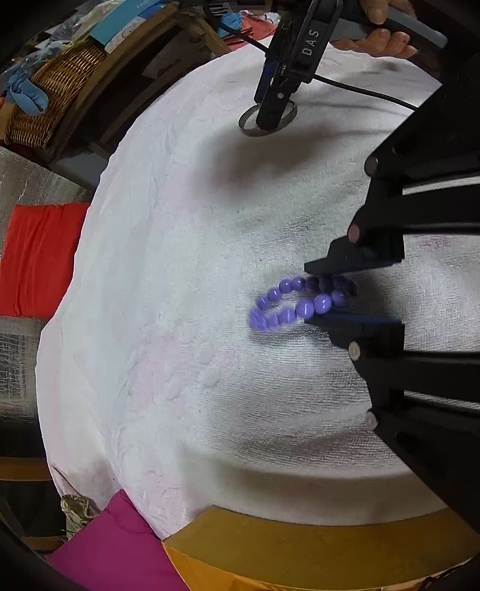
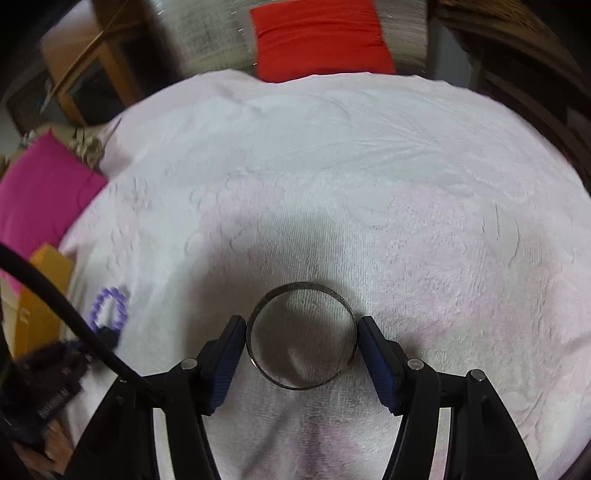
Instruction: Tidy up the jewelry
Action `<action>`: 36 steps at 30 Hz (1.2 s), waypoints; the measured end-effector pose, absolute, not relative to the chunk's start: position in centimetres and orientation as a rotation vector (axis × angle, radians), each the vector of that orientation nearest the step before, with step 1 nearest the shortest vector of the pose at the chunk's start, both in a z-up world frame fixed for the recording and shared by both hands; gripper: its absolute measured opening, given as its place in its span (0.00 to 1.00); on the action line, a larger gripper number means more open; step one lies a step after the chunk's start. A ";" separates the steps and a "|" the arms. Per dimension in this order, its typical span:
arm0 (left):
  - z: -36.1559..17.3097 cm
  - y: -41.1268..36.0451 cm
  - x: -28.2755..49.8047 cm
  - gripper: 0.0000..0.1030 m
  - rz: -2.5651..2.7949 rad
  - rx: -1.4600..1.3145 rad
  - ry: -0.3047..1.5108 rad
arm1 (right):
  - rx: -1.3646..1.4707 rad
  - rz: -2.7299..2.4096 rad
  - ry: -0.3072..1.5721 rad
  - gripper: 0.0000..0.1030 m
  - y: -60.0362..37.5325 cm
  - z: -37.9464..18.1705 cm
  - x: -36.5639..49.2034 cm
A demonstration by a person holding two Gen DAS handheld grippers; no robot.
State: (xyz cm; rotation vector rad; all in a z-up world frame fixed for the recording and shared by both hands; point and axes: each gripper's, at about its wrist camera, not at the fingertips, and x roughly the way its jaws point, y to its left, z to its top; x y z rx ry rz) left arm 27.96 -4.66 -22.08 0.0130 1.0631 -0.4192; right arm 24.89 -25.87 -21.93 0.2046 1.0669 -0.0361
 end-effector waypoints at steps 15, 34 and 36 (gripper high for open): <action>-20.2 -3.5 26.5 0.64 -0.379 0.127 0.945 | 0.229 0.070 1.070 0.74 -29.2 -21.1 23.9; -22.5 -5.4 28.2 0.47 -0.422 0.044 0.997 | 0.115 0.070 1.092 0.61 -25.6 -22.2 24.3; -22.5 -5.4 28.2 0.41 -0.420 0.052 0.993 | 0.118 0.072 1.101 0.64 -25.6 -22.3 24.4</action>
